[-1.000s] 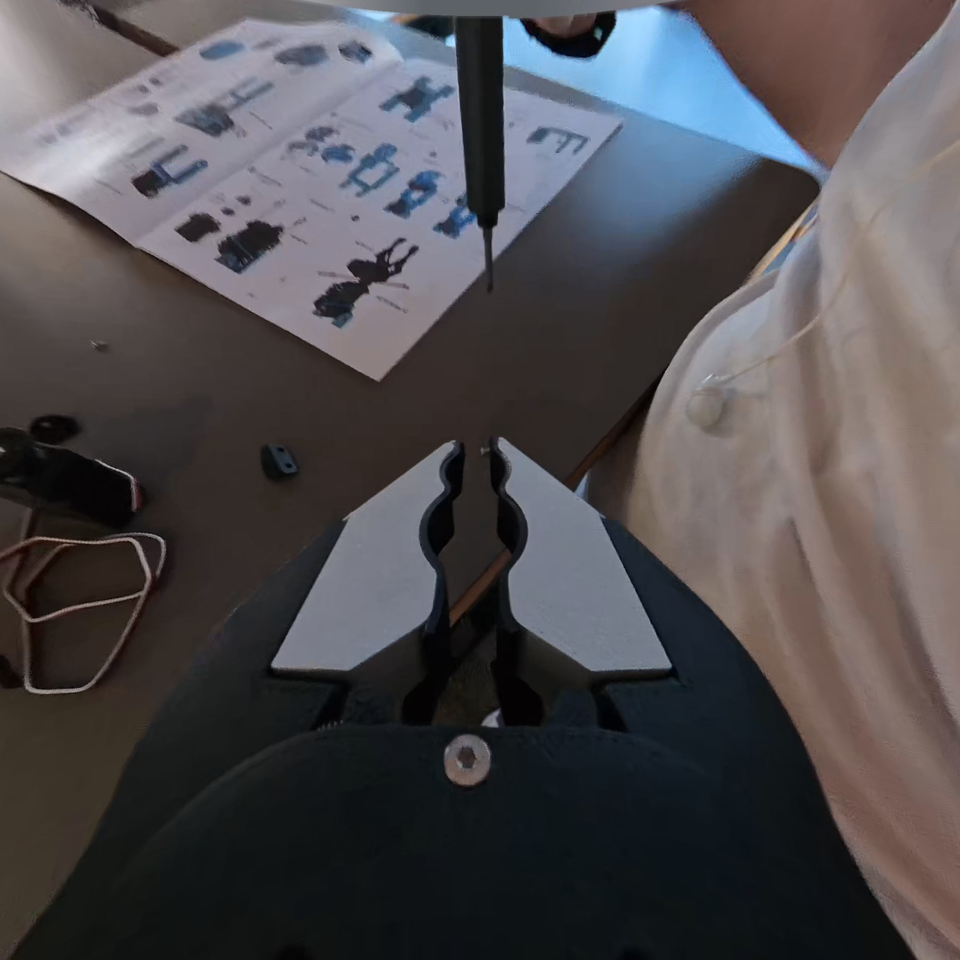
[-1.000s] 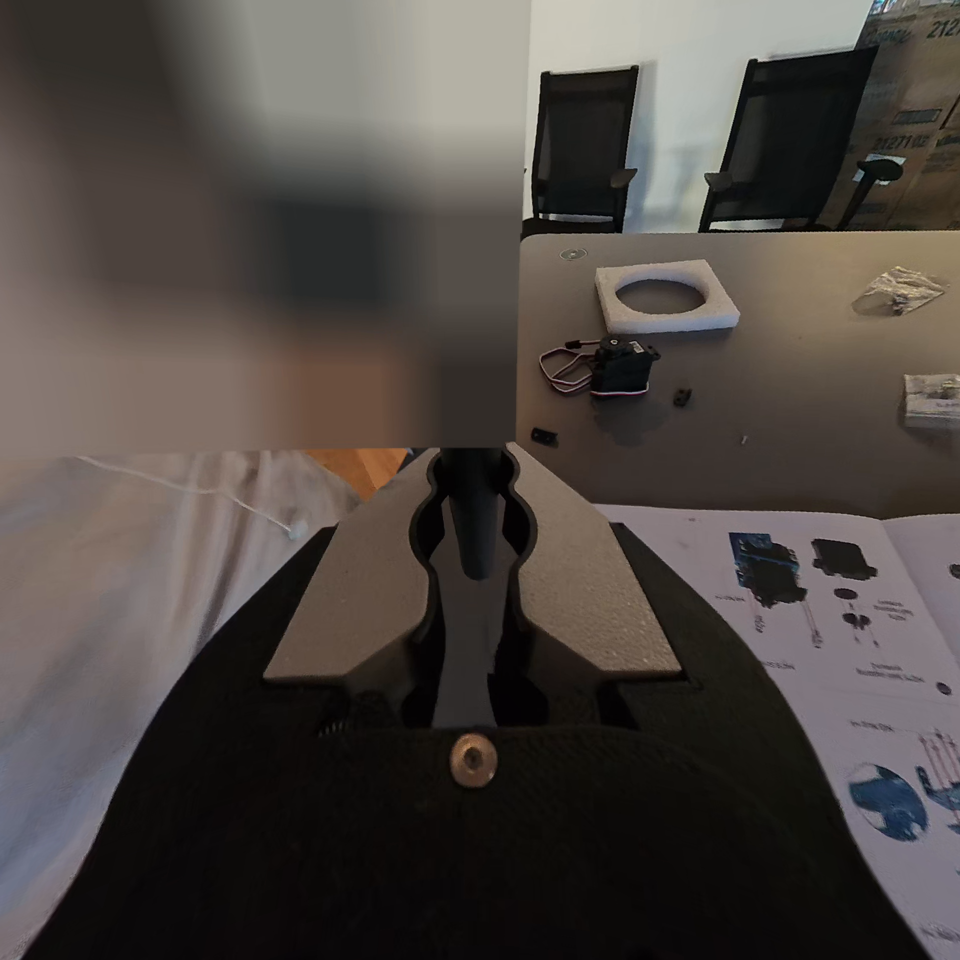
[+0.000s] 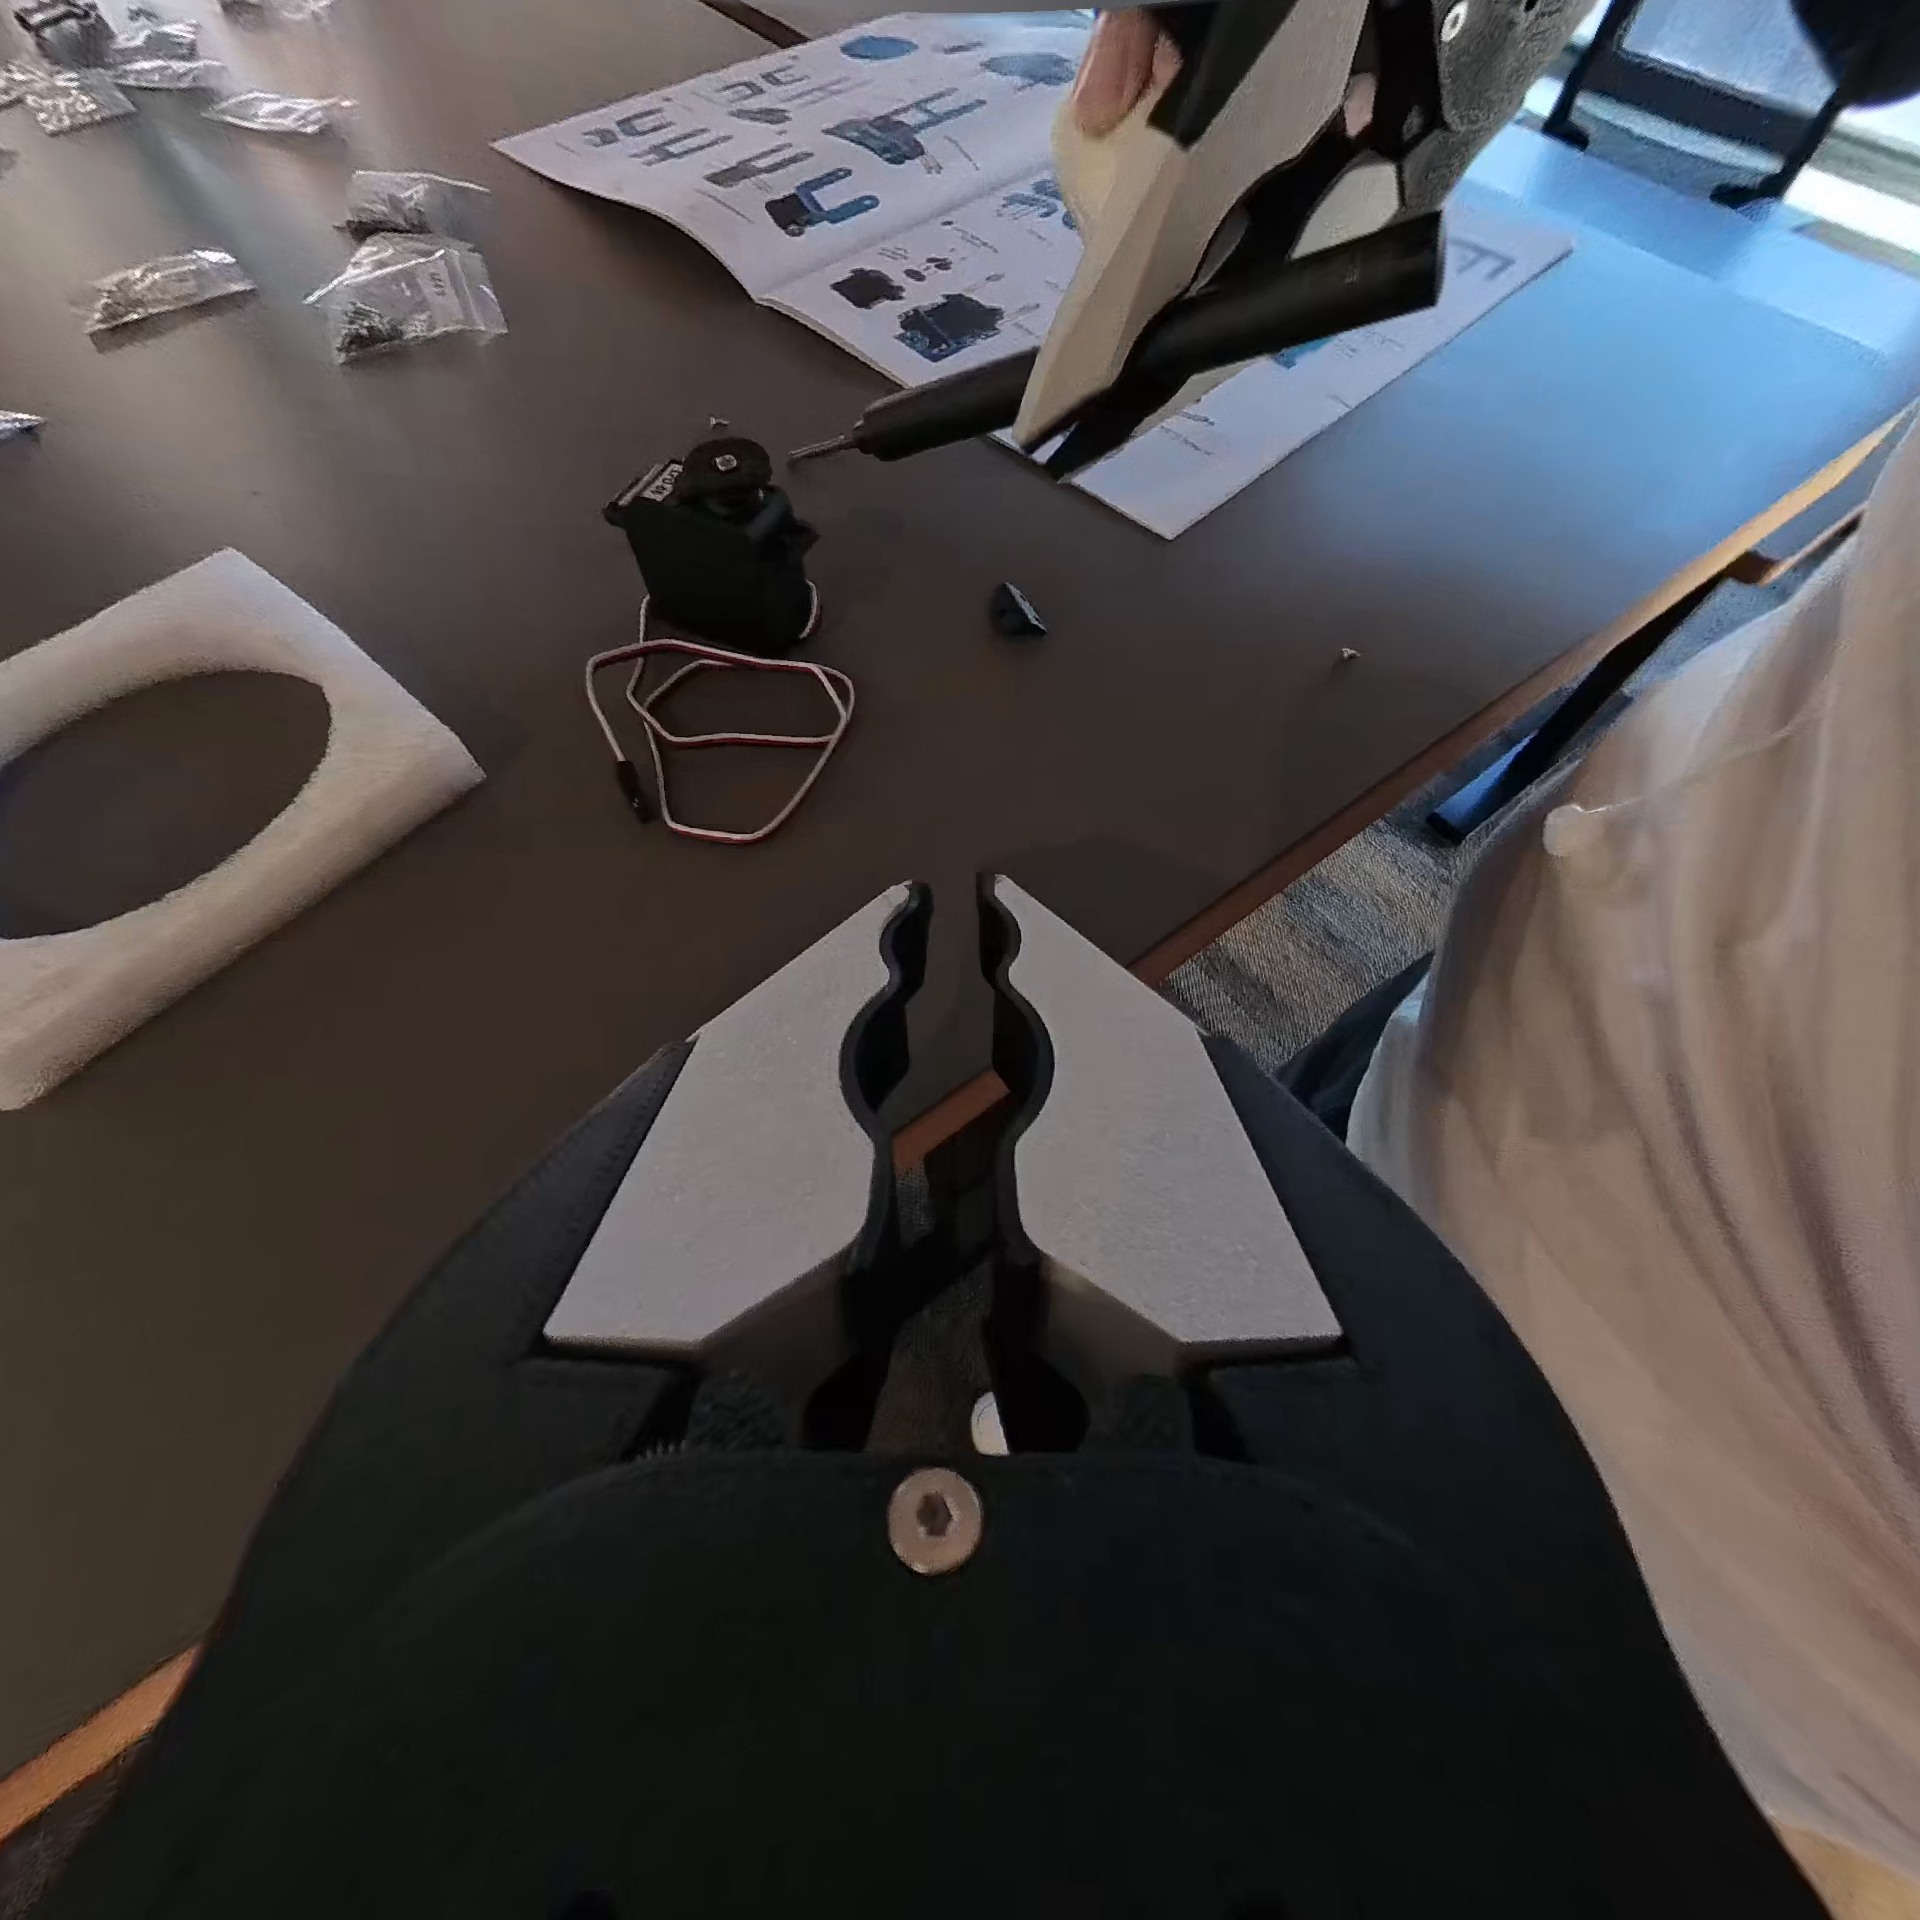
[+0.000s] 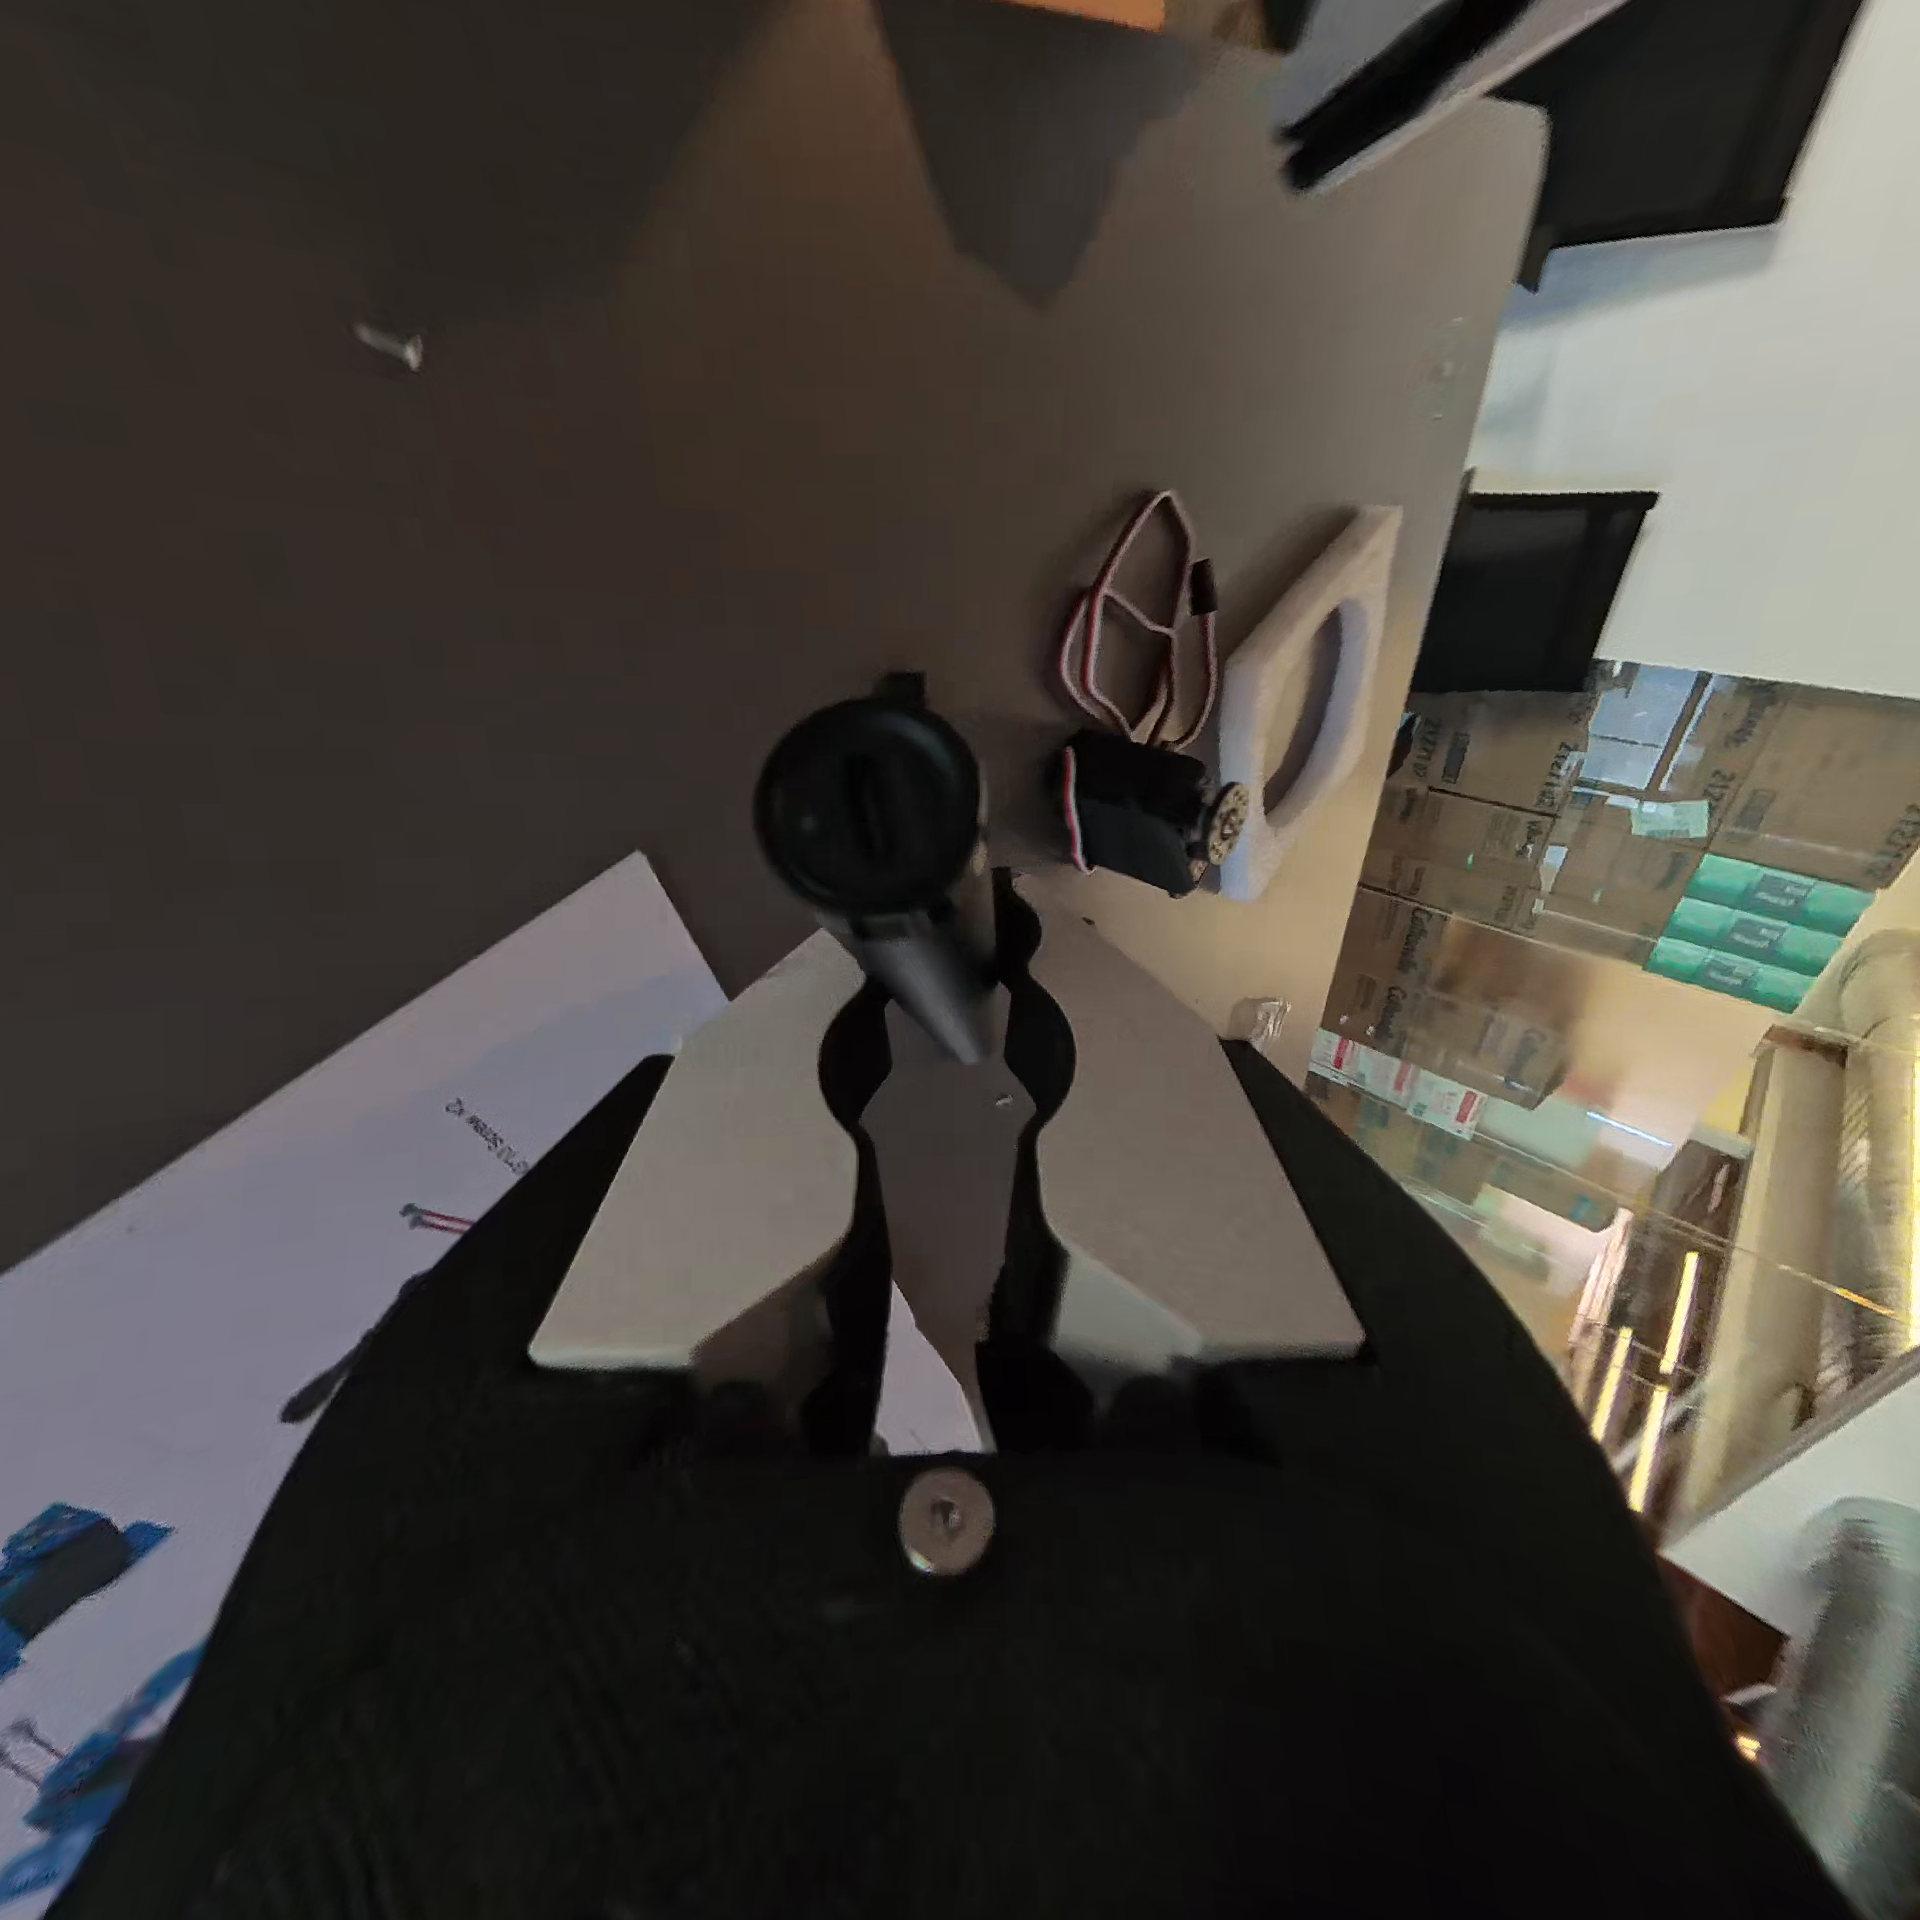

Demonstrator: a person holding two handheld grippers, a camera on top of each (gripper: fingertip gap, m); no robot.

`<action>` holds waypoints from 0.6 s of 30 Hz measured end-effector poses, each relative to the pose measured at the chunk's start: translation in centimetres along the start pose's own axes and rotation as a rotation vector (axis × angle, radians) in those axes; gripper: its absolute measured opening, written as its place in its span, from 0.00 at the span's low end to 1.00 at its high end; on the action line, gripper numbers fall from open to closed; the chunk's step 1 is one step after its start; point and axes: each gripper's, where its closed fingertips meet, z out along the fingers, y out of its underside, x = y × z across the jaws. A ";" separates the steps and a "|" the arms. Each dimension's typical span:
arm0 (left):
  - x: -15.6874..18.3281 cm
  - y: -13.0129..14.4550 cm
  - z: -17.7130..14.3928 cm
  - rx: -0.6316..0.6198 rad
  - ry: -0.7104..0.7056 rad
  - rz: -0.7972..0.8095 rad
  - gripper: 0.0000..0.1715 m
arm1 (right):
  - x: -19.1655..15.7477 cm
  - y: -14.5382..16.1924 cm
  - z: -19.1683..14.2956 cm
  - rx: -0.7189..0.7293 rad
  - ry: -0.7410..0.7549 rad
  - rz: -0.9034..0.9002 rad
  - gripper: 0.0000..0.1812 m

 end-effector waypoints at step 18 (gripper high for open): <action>-3.8 0.2 0.6 -0.117 0.117 0.148 0.05 | -1.8 0.4 2.0 -0.101 -0.292 -0.385 0.09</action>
